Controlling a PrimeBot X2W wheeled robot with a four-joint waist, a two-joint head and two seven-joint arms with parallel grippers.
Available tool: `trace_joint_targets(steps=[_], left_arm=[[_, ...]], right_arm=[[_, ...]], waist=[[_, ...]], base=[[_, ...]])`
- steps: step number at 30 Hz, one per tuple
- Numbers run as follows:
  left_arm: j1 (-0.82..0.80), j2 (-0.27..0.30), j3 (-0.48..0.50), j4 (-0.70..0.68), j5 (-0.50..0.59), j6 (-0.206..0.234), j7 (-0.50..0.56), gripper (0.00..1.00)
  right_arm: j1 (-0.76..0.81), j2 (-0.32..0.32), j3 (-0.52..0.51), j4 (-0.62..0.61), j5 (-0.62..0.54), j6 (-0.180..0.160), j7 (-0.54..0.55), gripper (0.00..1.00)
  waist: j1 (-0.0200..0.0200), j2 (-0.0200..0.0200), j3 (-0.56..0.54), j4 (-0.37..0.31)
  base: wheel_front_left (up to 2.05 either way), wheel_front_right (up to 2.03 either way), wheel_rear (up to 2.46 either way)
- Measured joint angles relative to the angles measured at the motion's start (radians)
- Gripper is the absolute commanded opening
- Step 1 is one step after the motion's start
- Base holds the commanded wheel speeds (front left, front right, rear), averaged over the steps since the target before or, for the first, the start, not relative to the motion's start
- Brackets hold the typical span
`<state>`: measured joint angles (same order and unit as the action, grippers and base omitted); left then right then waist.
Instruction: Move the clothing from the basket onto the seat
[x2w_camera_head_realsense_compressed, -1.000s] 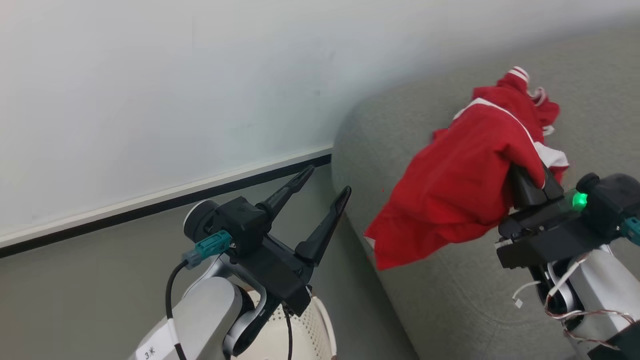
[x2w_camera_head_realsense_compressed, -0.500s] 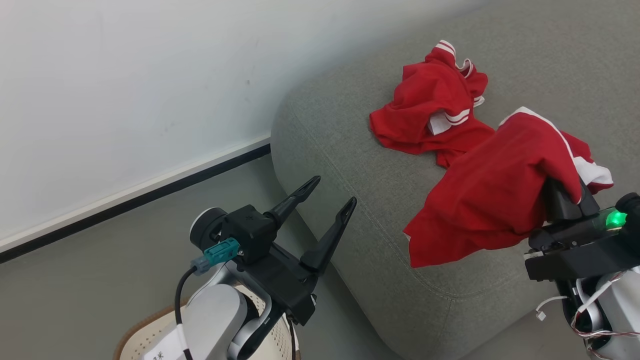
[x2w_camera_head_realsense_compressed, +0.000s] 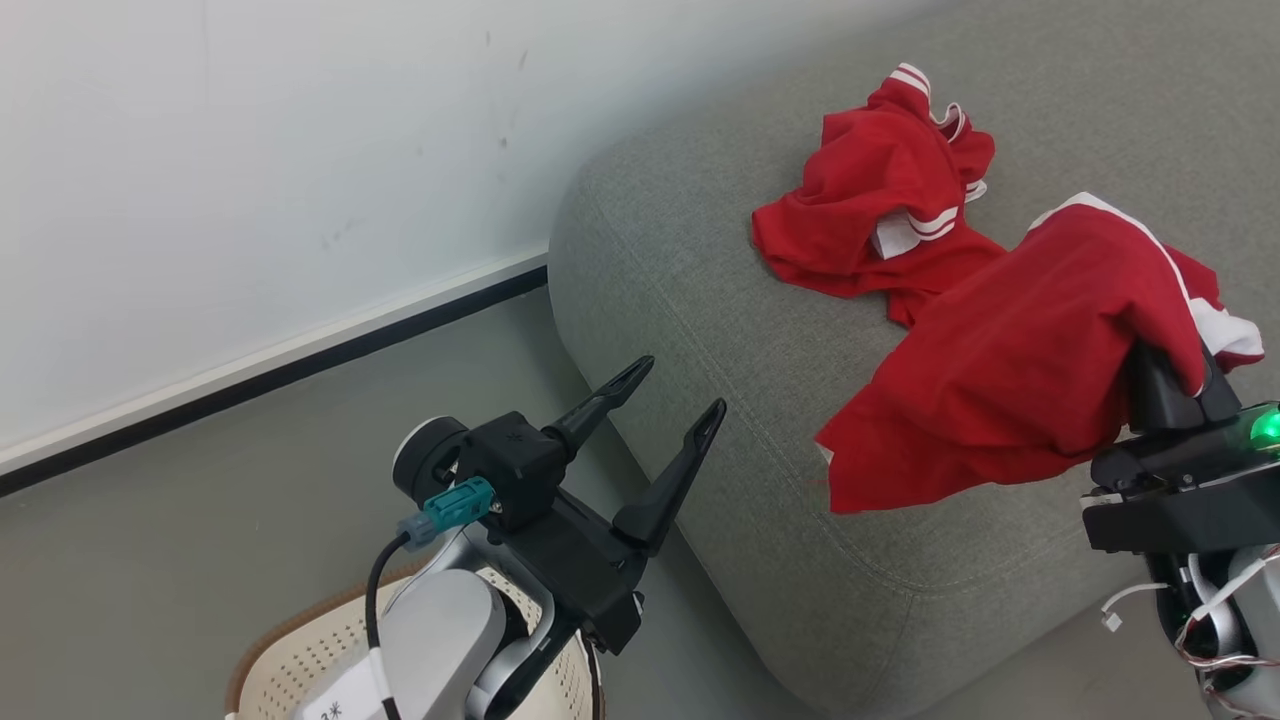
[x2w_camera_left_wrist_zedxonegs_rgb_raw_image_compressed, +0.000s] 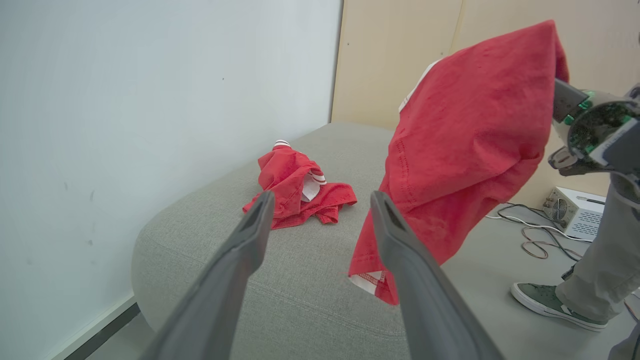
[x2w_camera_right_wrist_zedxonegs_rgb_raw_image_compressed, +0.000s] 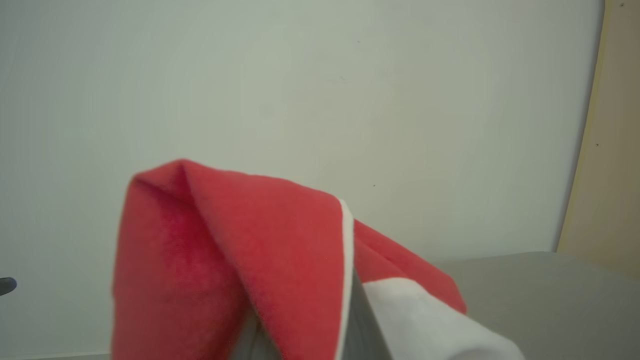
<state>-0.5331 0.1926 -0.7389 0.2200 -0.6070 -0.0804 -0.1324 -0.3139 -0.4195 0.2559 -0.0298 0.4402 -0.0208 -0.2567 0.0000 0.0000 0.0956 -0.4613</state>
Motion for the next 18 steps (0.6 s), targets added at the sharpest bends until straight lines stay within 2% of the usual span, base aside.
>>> trace_joint_targets(steps=[3, 9, 18], left_arm=[[0.000, 0.005, -0.001, -0.013, 0.002, 0.000, 0.000, 1.00], [0.000, 0.008, -0.013, -0.045, 0.010, 0.001, 0.017, 1.00], [-0.037, 0.027, -0.019, -0.114, 0.023, 0.001, 0.056, 1.00]], right_arm=[[-0.021, 0.000, -0.019, 0.026, 0.034, 0.032, 0.000, 0.00], [-0.163, -0.011, -0.077, 0.163, 0.103, 0.089, 0.000, 0.00], [-0.298, -0.082, -0.175, 0.423, 0.188, 0.110, 0.000, 0.00]], waist=[[0.0000, 0.0000, 0.013, 0.005], [0.0000, 0.0000, 0.055, 0.013], [0.0001, 0.0000, 0.149, 0.043]], base=[[0.00, 0.00, 0.00], [0.00, 0.00, 0.00], [0.00, 0.00, 0.00]])
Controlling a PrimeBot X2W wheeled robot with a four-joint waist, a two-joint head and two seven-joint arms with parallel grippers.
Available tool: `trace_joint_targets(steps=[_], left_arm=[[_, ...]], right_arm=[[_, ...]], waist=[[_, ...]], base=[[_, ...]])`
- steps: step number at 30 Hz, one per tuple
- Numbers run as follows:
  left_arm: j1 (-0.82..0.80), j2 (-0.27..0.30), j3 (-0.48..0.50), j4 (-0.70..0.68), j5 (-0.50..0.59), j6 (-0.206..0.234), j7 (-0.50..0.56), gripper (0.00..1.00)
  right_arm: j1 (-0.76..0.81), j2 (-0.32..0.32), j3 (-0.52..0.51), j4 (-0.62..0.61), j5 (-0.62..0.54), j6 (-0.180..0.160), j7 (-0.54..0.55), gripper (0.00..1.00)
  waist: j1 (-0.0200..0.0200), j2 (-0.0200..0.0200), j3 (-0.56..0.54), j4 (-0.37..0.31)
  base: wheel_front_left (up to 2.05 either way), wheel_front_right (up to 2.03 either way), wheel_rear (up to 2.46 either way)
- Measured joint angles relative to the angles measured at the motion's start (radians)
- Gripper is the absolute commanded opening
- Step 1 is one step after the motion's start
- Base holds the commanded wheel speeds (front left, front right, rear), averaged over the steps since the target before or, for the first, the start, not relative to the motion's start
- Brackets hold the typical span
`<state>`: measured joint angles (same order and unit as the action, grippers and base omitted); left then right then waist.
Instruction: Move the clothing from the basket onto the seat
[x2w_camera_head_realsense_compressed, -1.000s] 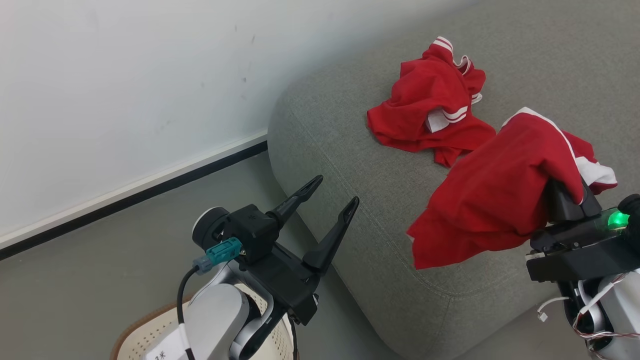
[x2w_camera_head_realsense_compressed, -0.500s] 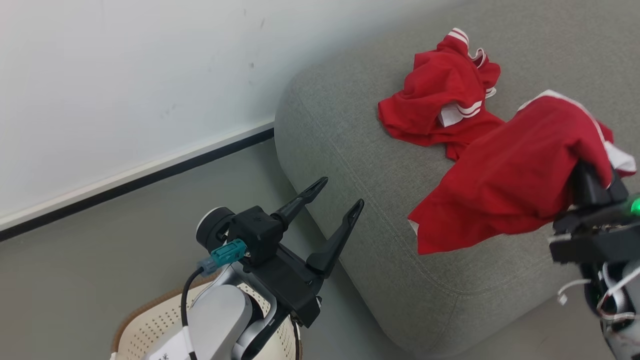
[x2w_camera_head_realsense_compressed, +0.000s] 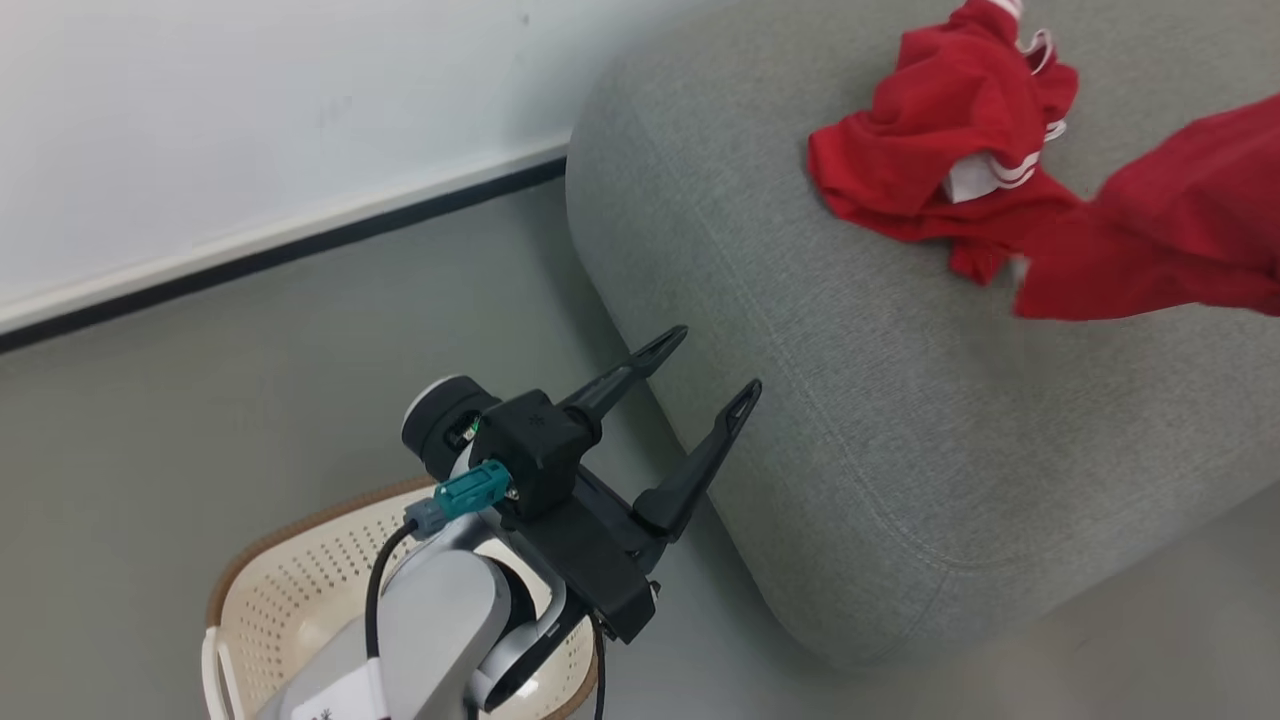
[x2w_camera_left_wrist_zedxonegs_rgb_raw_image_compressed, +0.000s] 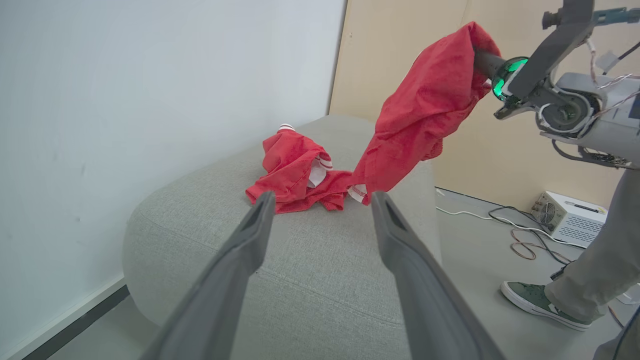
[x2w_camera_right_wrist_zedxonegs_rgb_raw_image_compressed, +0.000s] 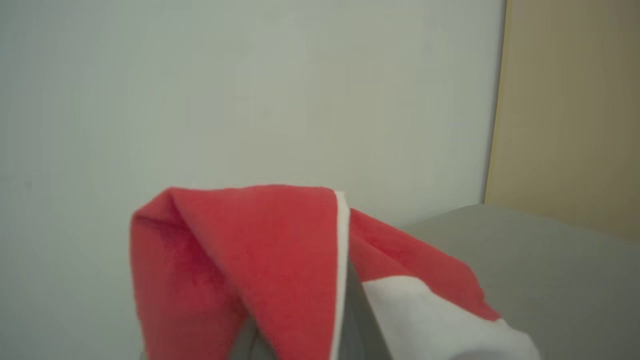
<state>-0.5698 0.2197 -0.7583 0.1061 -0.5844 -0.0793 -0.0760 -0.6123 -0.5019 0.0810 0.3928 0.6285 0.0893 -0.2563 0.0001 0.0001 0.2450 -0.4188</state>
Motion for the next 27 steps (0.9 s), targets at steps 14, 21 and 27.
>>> trace_joint_targets(steps=[14, 21, 27], left_arm=[[-0.079, 0.038, 0.001, -0.100, 0.039, 0.000, 0.061, 1.00], [-0.108, 0.048, 0.012, -0.129, 0.039, 0.000, 0.087, 1.00], [-0.136, 0.076, 0.040, -0.165, 0.039, 0.001, 0.106, 1.00]], right_arm=[[-0.232, -0.084, -0.047, 0.242, 0.015, 0.000, 0.054, 0.00], [-0.339, -0.124, -0.035, 0.292, -0.023, -0.020, 0.071, 0.00], [-0.420, -0.138, -0.004, 0.315, -0.067, -0.038, 0.090, 0.38]], waist=[[0.0001, 0.0001, 0.166, 0.082], [0.0000, 0.0001, 0.259, 0.135], [0.0000, 0.0001, 0.345, 0.174]], base=[[0.00, 0.00, 0.00], [0.00, 0.00, 0.00], [0.00, 0.00, 0.00]])
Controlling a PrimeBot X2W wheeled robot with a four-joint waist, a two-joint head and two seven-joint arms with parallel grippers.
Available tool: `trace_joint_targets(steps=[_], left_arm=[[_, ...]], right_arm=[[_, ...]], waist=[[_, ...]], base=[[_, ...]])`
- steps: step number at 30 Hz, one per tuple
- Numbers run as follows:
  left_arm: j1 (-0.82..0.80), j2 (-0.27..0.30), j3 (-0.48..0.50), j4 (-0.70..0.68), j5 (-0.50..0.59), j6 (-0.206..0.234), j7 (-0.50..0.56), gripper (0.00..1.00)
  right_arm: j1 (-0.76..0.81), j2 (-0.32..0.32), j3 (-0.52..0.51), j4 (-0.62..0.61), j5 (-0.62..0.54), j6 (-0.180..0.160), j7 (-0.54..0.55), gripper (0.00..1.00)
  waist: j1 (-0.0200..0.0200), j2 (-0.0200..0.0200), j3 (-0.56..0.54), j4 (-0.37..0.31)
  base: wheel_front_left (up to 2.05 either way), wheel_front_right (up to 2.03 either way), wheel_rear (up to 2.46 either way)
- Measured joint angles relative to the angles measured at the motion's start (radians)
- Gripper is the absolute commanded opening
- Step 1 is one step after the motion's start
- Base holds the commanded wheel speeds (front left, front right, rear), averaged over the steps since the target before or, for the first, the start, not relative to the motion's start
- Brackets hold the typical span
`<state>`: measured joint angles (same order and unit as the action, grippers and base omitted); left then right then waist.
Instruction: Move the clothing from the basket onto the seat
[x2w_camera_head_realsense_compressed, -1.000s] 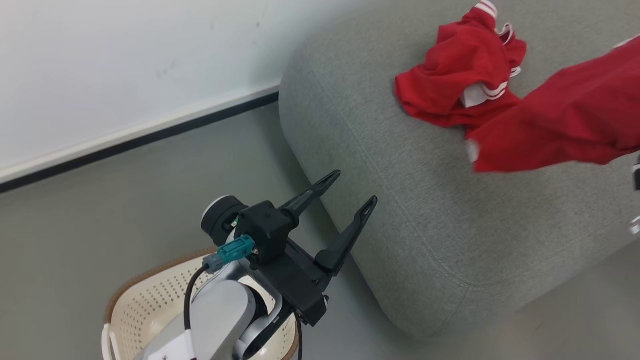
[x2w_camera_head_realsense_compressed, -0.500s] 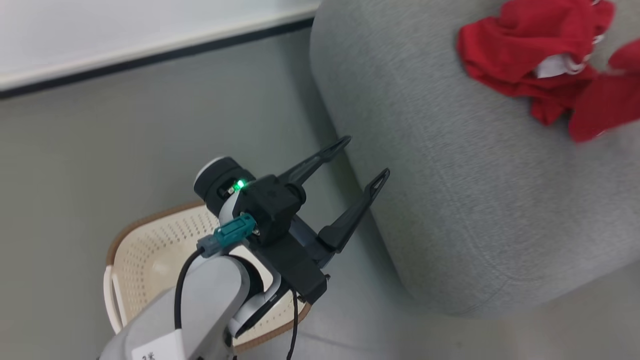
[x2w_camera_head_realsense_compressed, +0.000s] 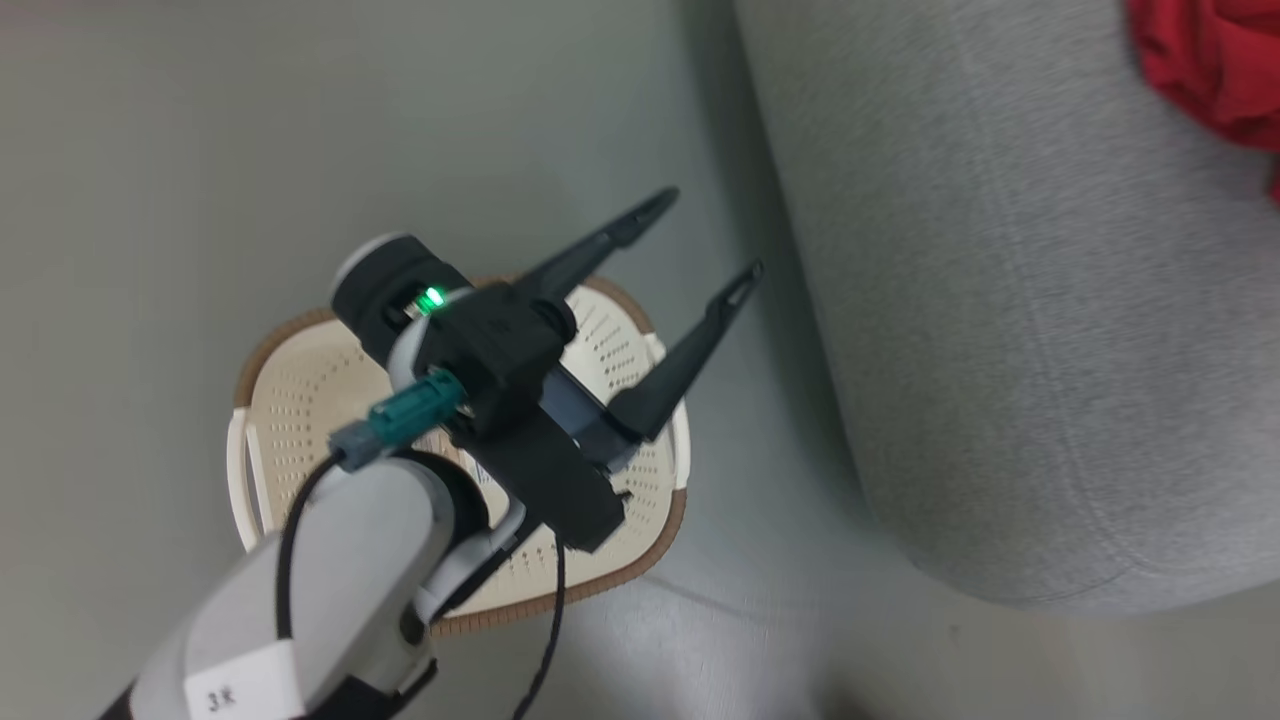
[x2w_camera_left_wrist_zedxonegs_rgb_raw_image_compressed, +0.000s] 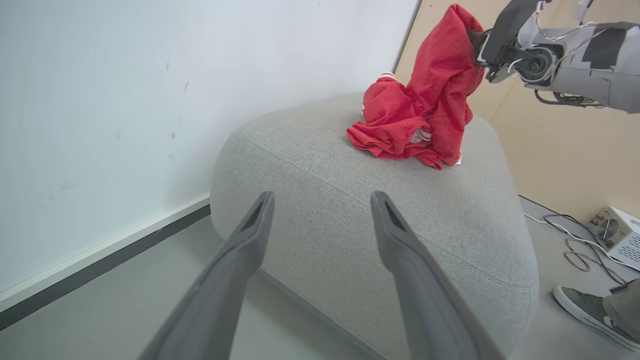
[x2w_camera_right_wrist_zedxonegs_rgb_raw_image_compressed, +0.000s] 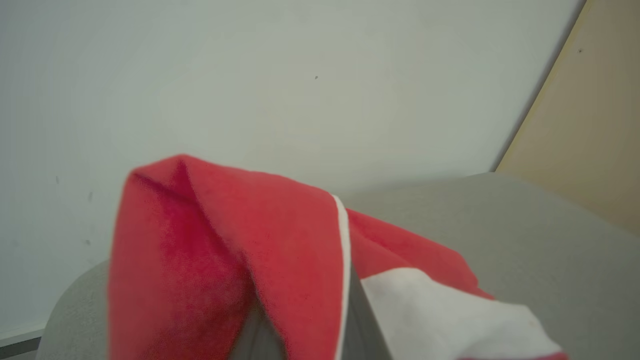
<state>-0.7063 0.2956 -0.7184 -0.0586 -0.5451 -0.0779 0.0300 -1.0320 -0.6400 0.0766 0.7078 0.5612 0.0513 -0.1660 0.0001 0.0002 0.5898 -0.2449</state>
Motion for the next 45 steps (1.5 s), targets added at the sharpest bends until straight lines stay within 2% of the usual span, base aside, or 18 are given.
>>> trace_joint_targets(steps=[1, 2, 7, 16, 28, 32, 37, 41, 45], left_arm=[[-0.008, 0.005, 0.005, -0.007, 0.001, 0.000, 0.005, 1.00], [-0.015, 0.009, 0.010, -0.009, 0.001, 0.000, 0.005, 1.00], [-0.030, 0.021, 0.026, 0.010, 0.001, -0.001, 0.003, 1.00], [-0.029, 0.029, 0.045, 0.056, -0.007, -0.002, -0.034, 1.00], [0.005, 0.024, 0.058, 0.126, -0.052, -0.012, -0.082, 1.00], [0.035, 0.027, 0.069, 0.144, -0.067, -0.019, -0.106, 1.00], [0.072, 0.028, 0.085, 0.168, -0.084, -0.019, -0.131, 1.00], [0.103, 0.030, 0.102, 0.181, -0.088, -0.010, -0.159, 1.00], [0.132, 0.033, 0.123, 0.202, -0.098, 0.000, -0.185, 1.00]], right_arm=[[-0.011, 0.003, 0.009, 0.012, -0.002, -0.003, 0.017, 0.82], [-0.021, 0.012, 0.016, 0.030, -0.001, -0.007, 0.036, 1.00], [-0.045, 0.088, 0.094, 0.136, -0.019, -0.017, 0.126, 1.00], [-0.100, 0.084, 0.156, 0.239, -0.075, -0.023, 0.229, 1.00], [-0.109, 0.133, 0.218, 0.327, -0.075, 0.040, 0.361, 1.00], [-0.105, 0.120, 0.253, 0.325, -0.087, 0.063, 0.386, 1.00], [-0.086, 0.089, 0.301, 0.290, -0.117, 0.072, 0.394, 1.00], [-0.059, 0.085, 0.330, 0.211, -0.122, 0.073, 0.355, 1.00], [0.012, 0.084, 0.389, 0.081, -0.113, 0.073, 0.285, 1.00]], waist=[[0.0000, 0.0000, 0.014, 0.005], [0.0000, 0.0000, 0.029, 0.011], [0.0002, 0.0001, 0.090, 0.034], [0.0000, 0.0000, 0.089, 0.045], [-0.0002, -0.0001, -0.026, 0.013], [-0.0003, -0.0001, -0.077, 0.002], [-0.0004, -0.0002, -0.143, -0.011], [-0.0004, -0.0002, -0.199, -0.019], [-0.0004, -0.0002, -0.255, -0.021]], base=[[0.00, 0.00, 0.00], [0.00, 0.00, 0.00], [0.00, 0.00, 0.00], [0.00, 0.00, 0.00], [0.00, 0.00, 0.00], [0.00, 0.00, 0.00], [0.00, 0.00, 0.00], [0.00, 0.00, 0.00], [0.00, 0.00, 0.00]])
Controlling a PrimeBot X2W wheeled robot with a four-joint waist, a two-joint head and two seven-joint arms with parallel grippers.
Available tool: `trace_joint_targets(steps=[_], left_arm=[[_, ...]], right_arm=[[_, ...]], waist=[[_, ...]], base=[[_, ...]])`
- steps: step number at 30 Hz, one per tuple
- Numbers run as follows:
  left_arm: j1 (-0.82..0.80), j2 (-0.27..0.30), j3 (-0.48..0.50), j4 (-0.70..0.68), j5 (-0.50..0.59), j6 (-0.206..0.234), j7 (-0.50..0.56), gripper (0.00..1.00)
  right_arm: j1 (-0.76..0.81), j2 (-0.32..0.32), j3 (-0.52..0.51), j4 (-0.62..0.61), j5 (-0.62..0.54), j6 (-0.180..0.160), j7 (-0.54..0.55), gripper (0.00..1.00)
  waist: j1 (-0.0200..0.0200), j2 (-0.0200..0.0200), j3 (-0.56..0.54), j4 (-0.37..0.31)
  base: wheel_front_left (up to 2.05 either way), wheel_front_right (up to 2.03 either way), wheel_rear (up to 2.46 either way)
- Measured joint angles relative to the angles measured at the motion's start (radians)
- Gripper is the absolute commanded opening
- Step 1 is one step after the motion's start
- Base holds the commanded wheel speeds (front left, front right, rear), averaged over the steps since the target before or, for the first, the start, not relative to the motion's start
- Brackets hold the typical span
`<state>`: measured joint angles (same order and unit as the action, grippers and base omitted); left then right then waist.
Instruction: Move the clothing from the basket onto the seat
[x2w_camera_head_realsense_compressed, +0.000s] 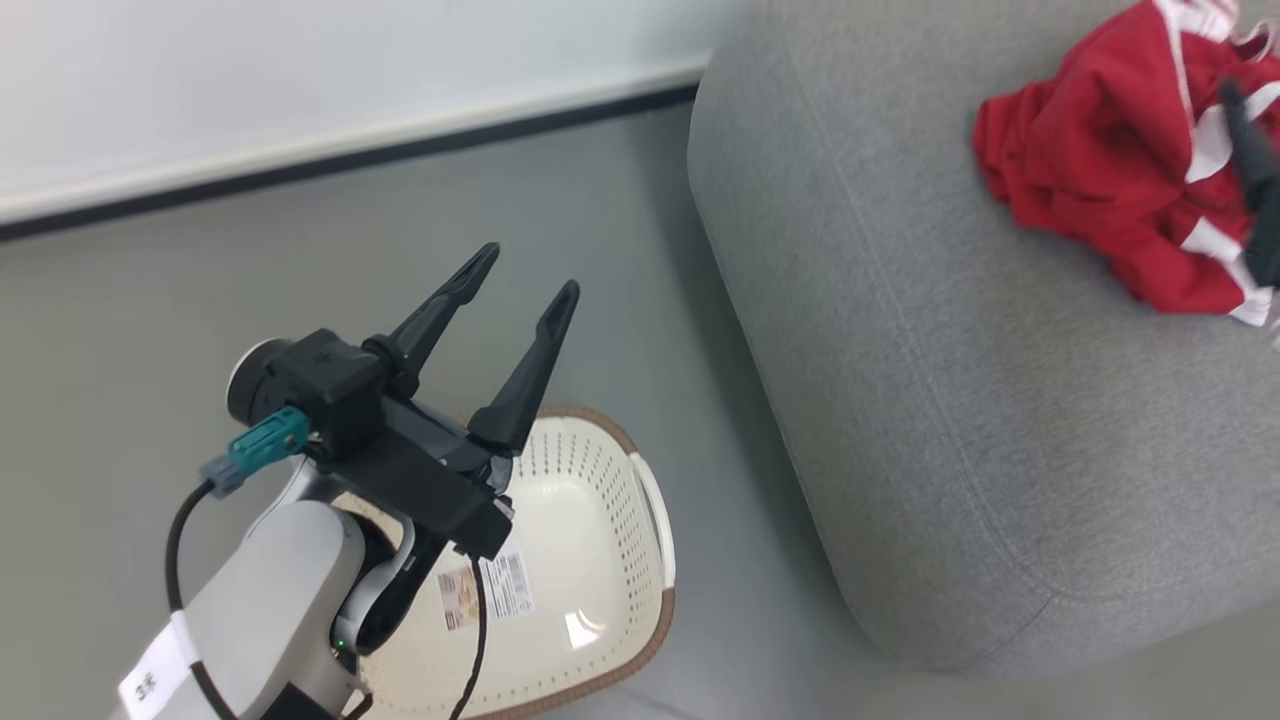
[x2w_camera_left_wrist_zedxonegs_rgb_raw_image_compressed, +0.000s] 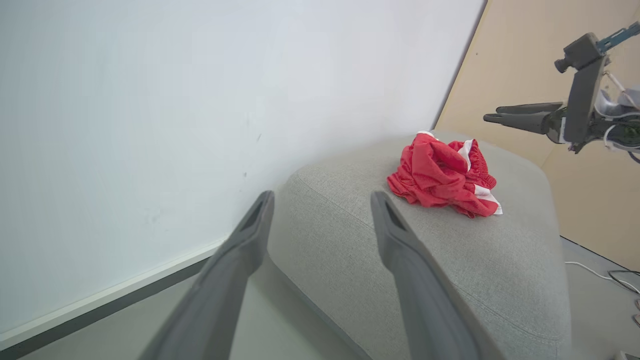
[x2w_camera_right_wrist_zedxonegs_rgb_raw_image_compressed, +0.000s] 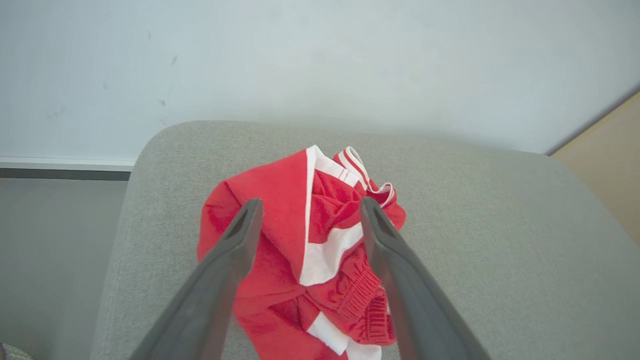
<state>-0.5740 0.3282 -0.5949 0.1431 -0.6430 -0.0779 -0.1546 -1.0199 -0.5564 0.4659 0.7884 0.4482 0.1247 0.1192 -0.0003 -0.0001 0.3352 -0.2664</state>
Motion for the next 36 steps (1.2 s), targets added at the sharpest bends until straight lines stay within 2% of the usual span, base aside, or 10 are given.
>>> trace_joint_targets(steps=[8, 16, 21, 26, 27, 33, 36], left_arm=[[0.053, 0.012, 0.035, 0.052, -0.019, 0.047, -0.036, 1.00], [0.182, 0.020, 0.069, 0.095, -0.031, 0.098, -0.063, 1.00], [0.265, 0.020, 0.089, 0.078, -0.031, 0.146, -0.077, 1.00], [0.324, 0.019, 0.131, 0.048, -0.032, 0.165, -0.088, 1.00], [0.324, 0.019, 0.131, 0.048, -0.032, 0.165, -0.088, 1.00], [0.398, 0.014, 0.182, 0.034, -0.029, 0.184, -0.095, 1.00], [0.433, 0.007, 0.204, 0.029, -0.024, 0.185, -0.095, 1.00]], right_arm=[[0.181, -0.025, 0.044, -0.228, 0.045, 0.000, -0.159, 1.00], [0.372, -0.025, 0.002, -0.363, 0.070, -0.003, -0.284, 1.00], [0.560, -0.020, -0.032, -0.460, 0.111, -0.062, -0.342, 1.00], [0.711, -0.003, -0.031, -0.536, 0.101, -0.137, -0.350, 1.00], [0.711, -0.003, -0.031, -0.536, 0.101, -0.137, -0.350, 1.00], [0.809, 0.073, -0.029, -0.607, 0.104, -0.202, -0.362, 1.00], [0.851, 0.092, -0.028, -0.633, 0.098, -0.213, -0.368, 1.00]], waist=[[-0.0001, -0.0001, -0.111, 0.021], [0.0000, -0.0001, -0.217, 0.071], [0.0000, -0.0001, -0.274, 0.114], [0.0001, -0.0001, -0.307, 0.171], [0.0001, -0.0001, -0.307, 0.171], [0.0002, -0.0001, -0.329, 0.233], [0.0002, -0.0002, -0.336, 0.259]], base=[[0.00, 0.00, 0.00], [0.00, 0.00, 0.00], [0.00, 0.00, 0.00], [0.00, 0.00, 0.00], [0.00, 0.00, 0.00], [0.00, 0.00, 0.00], [0.00, 0.00, 0.00]])
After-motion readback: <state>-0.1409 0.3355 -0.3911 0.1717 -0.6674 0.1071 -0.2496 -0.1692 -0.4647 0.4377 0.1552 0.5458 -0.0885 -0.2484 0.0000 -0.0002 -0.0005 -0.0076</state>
